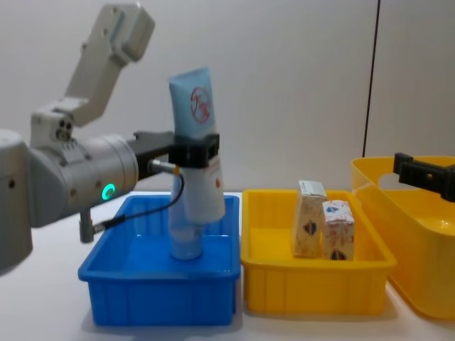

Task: Bimanual collaborative sorting of washing and personal care products

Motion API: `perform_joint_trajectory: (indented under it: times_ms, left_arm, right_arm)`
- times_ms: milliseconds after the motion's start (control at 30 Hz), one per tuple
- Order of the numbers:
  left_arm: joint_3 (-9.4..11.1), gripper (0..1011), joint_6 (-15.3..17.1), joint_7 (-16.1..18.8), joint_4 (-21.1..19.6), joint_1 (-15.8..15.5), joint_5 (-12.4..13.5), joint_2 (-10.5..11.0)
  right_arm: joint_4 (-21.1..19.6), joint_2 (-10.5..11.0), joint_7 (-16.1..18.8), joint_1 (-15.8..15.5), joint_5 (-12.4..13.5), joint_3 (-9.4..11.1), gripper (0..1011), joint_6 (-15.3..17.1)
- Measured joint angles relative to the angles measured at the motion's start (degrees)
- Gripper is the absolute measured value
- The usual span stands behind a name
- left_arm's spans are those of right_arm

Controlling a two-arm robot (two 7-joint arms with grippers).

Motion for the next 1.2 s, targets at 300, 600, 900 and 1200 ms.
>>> perform_joint_trajectory:
  times_ms: [300, 600, 900, 1200]
  left_arm:
    - [-0.10, 299, -1.26, -5.28, -3.39, -0.23, -2.46, 1.16]
    - [1.11, 299, -1.48, -11.33, -4.59, -1.16, -5.75, 1.62]
    - [3.01, 299, -0.25, -15.70, -4.43, -2.01, -8.16, 1.68]
    - [4.00, 299, 0.38, -17.87, -4.25, -2.40, -9.34, 1.68]
  right_arm:
    - [0.00, 0.00, 0.00, 0.00, 0.00, 0.00, 1003, 0.00]
    - [0.00, 0.00, 0.00, 0.00, 0.00, 0.00, 1003, 0.00]
    - [-0.16, 0.03, 0.28, -0.01, 0.04, 0.03, 1003, 0.13]
    - [-1.82, 1.02, 3.34, 0.00, 2.17, 0.32, 1003, 2.37]
